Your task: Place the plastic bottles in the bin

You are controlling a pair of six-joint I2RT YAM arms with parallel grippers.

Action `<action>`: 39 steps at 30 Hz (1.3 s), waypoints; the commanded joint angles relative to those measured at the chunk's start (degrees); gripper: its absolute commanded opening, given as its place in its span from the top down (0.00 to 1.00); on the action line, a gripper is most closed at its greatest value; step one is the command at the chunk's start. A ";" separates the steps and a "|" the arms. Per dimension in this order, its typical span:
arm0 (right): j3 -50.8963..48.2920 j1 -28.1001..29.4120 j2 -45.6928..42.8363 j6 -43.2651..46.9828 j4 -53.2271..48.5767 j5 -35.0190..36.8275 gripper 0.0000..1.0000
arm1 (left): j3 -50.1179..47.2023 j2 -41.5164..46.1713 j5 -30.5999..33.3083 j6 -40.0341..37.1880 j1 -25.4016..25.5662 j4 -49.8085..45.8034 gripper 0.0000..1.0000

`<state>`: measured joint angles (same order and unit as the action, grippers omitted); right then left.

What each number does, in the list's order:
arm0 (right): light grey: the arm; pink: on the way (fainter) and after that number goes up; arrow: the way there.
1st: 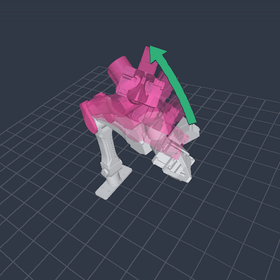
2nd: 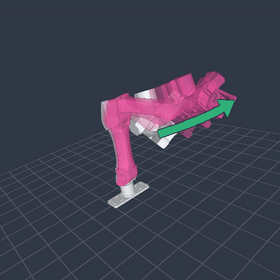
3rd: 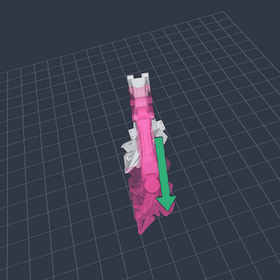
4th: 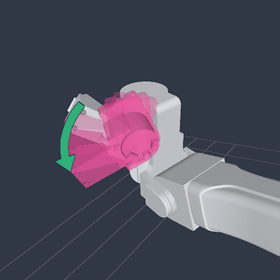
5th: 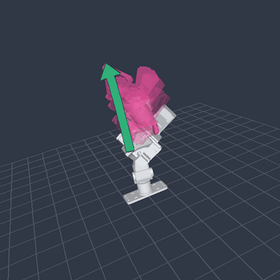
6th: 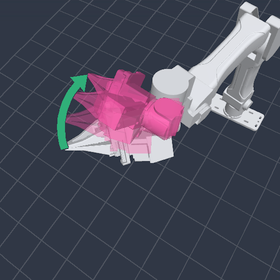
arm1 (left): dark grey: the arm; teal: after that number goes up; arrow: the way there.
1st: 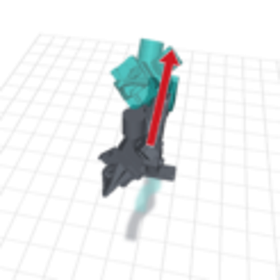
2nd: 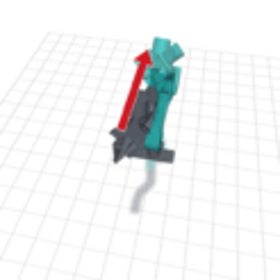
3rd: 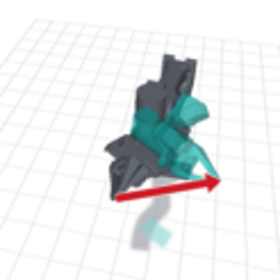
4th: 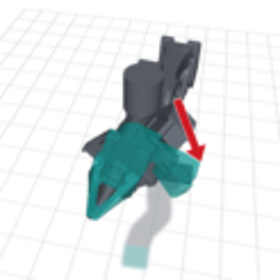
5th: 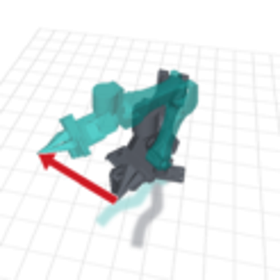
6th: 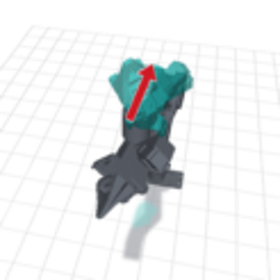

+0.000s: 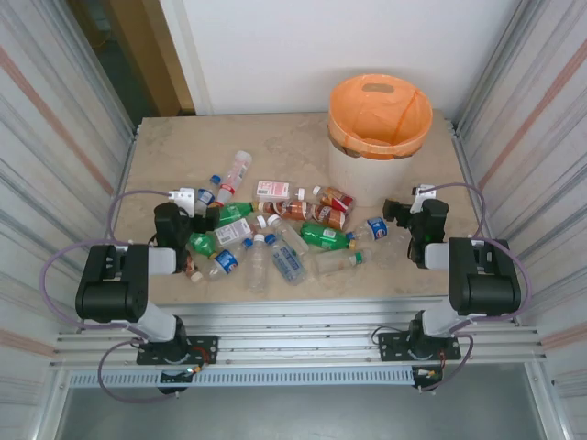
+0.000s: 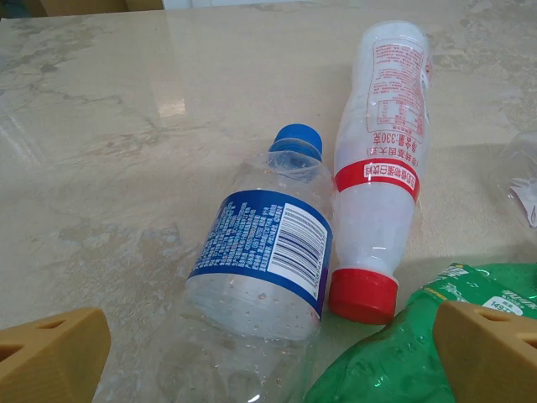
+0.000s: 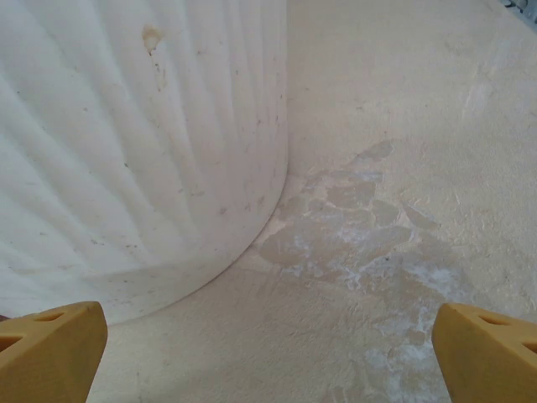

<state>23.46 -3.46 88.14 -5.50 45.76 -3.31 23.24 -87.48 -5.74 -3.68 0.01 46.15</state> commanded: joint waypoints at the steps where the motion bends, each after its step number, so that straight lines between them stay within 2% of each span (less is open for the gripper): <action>1: 0.25 -0.07 0.15 0.59 -0.40 0.01 0.02 | 0.32 0.41 0.82 -0.71 0.27 -0.15 0.01; 34: 0.03 -0.09 -0.01 0.57 -0.23 0.00 0.02 | 0.31 0.55 0.61 -0.66 0.20 -0.03 0.01; 39: 2.32 -0.44 -1.62 -1.03 -5.57 2.72 0.02 | -0.76 0.83 -0.36 -0.01 -0.37 1.55 0.01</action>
<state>23.64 -3.49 88.03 -5.52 43.79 -2.57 23.22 -87.48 -5.56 -3.68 -0.01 46.09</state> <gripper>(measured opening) 0.978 0.989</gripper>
